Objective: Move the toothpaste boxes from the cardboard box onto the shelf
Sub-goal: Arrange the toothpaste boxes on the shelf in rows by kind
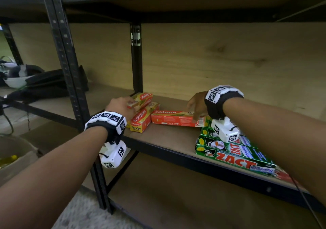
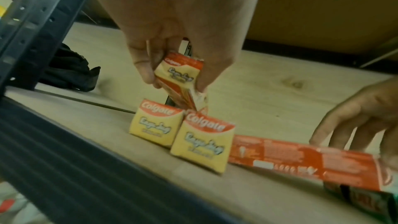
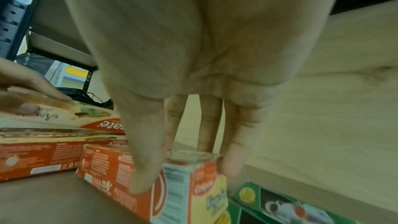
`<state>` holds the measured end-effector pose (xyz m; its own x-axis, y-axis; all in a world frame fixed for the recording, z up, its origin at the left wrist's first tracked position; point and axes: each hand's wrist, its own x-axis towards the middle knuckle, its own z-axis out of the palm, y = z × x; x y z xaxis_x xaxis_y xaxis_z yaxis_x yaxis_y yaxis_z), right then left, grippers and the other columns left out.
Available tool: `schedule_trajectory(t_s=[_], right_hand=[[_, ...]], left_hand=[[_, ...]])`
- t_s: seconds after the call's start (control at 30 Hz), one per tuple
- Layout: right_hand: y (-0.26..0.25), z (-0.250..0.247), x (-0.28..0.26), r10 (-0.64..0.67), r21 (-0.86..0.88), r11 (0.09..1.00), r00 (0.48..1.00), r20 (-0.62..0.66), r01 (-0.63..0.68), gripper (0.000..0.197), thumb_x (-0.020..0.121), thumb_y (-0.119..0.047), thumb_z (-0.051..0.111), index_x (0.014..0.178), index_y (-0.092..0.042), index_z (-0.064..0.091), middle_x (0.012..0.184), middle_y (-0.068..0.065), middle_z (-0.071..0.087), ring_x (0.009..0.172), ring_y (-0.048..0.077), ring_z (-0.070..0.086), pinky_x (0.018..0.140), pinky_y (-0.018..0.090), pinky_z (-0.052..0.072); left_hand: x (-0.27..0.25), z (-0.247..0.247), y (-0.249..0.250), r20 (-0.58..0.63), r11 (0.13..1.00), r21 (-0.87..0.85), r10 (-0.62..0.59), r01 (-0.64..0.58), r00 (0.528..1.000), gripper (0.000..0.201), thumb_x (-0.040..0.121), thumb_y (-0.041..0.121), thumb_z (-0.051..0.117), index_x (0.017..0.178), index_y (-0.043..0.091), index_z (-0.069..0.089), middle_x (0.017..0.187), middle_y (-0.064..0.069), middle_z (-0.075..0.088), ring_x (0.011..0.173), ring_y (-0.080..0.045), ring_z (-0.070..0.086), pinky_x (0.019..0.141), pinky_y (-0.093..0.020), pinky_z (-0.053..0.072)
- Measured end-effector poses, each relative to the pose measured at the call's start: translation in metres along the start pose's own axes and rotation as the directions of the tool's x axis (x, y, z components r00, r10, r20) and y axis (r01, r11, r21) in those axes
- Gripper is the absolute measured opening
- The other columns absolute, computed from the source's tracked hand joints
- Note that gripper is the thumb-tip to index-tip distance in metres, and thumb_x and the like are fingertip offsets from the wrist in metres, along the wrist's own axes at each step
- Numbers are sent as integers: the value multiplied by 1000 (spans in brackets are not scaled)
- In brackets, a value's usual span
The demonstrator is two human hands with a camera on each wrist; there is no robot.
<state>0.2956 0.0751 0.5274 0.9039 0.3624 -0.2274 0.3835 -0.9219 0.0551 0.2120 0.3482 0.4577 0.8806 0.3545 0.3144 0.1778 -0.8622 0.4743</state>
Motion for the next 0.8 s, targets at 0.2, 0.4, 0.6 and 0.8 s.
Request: schedule_trajectory(t_s=[0.2,0.4,0.6,0.8], right_hand=[[14,11,-6,-17,166,986,993,-116,36,41,70,-18,86,107,-31,74,90,-12,68,70,4,61,74,25,51],[22,17,-2,-17,260,964,986,-163,60,38,70,-13,85,105,-26,75,103,-7,63,87,12,59,78,25,47],[22,17,3,10,364,929,980,-197,64,41,64,-15,89,101,-28,76,94,-5,71,77,10,69,78,32,60],[17,24,13,14,382,923,987,-157,47,45,55,-22,95,93,-32,73,96,-3,74,81,17,73,78,38,61]], left_hand=[[-11,-32,8,-78,996,-94,-1,-6,997,28,90,31,64,117,37,69,107,-1,71,76,-17,64,55,-19,46],[-51,-33,0,-31,914,-371,164,-163,986,30,94,26,63,121,39,64,110,7,66,86,-1,63,62,-18,50],[-68,-25,-25,126,805,-537,373,-253,919,32,93,24,63,119,43,64,127,10,63,110,-5,63,93,-34,54],[-67,-25,-31,275,787,-566,459,-243,845,33,94,23,62,123,37,64,131,12,59,118,-6,60,96,-29,52]])
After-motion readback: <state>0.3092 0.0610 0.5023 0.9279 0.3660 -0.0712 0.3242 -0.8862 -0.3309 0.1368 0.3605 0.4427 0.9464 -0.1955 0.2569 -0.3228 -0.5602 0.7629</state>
